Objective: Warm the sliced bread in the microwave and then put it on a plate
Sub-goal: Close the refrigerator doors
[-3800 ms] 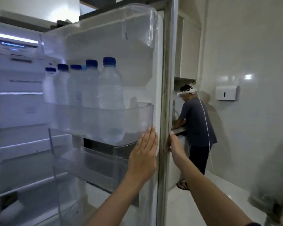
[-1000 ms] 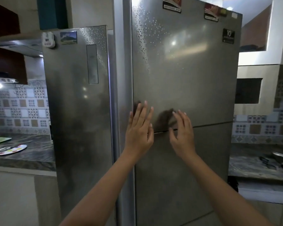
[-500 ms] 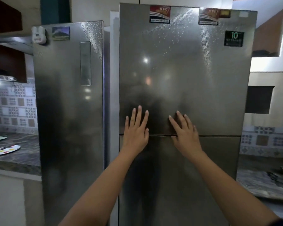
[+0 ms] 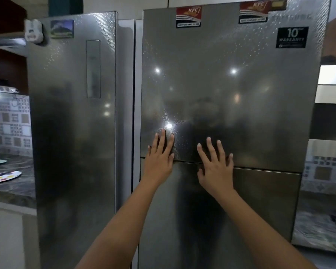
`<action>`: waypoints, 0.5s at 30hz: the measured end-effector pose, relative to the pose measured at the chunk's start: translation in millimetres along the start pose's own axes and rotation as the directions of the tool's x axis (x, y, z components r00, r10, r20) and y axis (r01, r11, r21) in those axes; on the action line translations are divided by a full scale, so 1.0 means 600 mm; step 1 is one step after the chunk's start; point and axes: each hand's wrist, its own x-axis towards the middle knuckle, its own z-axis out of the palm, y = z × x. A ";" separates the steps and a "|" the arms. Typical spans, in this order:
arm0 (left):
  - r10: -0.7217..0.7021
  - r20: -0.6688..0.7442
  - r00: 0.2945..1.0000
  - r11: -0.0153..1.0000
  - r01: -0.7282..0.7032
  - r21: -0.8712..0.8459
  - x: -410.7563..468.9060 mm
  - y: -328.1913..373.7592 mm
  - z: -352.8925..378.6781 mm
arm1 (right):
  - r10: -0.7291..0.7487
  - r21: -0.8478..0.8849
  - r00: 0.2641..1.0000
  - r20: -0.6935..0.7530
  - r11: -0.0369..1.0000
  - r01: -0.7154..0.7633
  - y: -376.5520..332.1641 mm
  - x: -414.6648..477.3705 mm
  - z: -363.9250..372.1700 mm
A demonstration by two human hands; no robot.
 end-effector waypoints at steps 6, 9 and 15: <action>0.000 -0.050 0.999 0.999 0.002 0.039 -0.001 -0.004 0.013 | 0.006 0.007 0.999 -0.041 1.000 -0.006 -0.001 0.000 0.006; 0.010 -0.054 0.998 1.000 -0.008 0.030 -0.005 -0.007 0.011 | -0.013 -0.006 0.999 -0.045 1.000 0.013 -0.004 -0.001 0.012; 0.018 0.035 0.999 1.000 -0.018 -0.015 -0.048 -0.031 0.010 | -0.051 0.021 0.993 -0.109 0.998 0.054 -0.038 -0.018 0.028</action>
